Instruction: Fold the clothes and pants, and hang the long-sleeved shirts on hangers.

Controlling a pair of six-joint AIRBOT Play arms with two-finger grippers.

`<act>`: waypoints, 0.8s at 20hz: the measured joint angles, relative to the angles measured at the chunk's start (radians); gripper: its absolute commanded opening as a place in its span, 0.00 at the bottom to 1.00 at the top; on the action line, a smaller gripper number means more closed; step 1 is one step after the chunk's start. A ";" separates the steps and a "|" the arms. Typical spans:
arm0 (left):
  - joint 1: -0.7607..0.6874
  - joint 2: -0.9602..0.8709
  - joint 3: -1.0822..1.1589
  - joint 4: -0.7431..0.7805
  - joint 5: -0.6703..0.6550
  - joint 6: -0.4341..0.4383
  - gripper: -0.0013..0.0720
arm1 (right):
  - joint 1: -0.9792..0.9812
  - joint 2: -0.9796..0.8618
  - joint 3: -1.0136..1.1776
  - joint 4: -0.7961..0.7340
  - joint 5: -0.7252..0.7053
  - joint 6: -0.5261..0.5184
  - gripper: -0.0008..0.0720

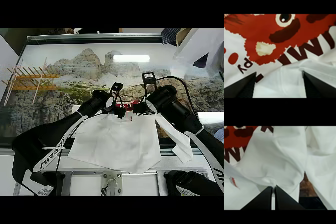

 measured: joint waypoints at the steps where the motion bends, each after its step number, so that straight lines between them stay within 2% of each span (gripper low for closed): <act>1: 0.000 -0.003 0.001 0.011 -0.005 0.000 0.86 | 0.000 0.001 0.000 0.000 0.001 0.000 0.04; 3: 0.000 -0.012 0.002 0.030 -0.025 -0.005 0.83 | 0.000 0.001 0.000 0.000 0.001 0.000 0.04; 4: 0.000 -0.015 0.002 0.041 -0.033 -0.012 0.49 | 0.000 0.002 0.000 0.000 0.001 0.000 0.04; 5: 0.000 -0.017 0.002 0.050 -0.042 -0.020 0.29 | 0.000 0.002 0.000 0.000 0.002 0.000 0.04; 8: 0.000 -0.007 0.003 0.069 -0.053 -0.037 0.22 | 0.000 0.002 0.000 0.000 0.002 0.000 0.04; 9: 0.000 0.006 0.003 0.076 -0.053 -0.040 0.04 | 0.000 0.002 0.000 0.000 0.002 0.000 0.04; 13: 0.015 0.115 0.042 0.105 -0.060 -0.027 0.04 | -0.016 0.002 0.043 -0.012 -0.001 -0.055 0.04; 16: 0.046 0.231 0.190 0.120 -0.089 0.025 0.04 | -0.059 0.001 0.212 -0.028 0.010 -0.134 0.04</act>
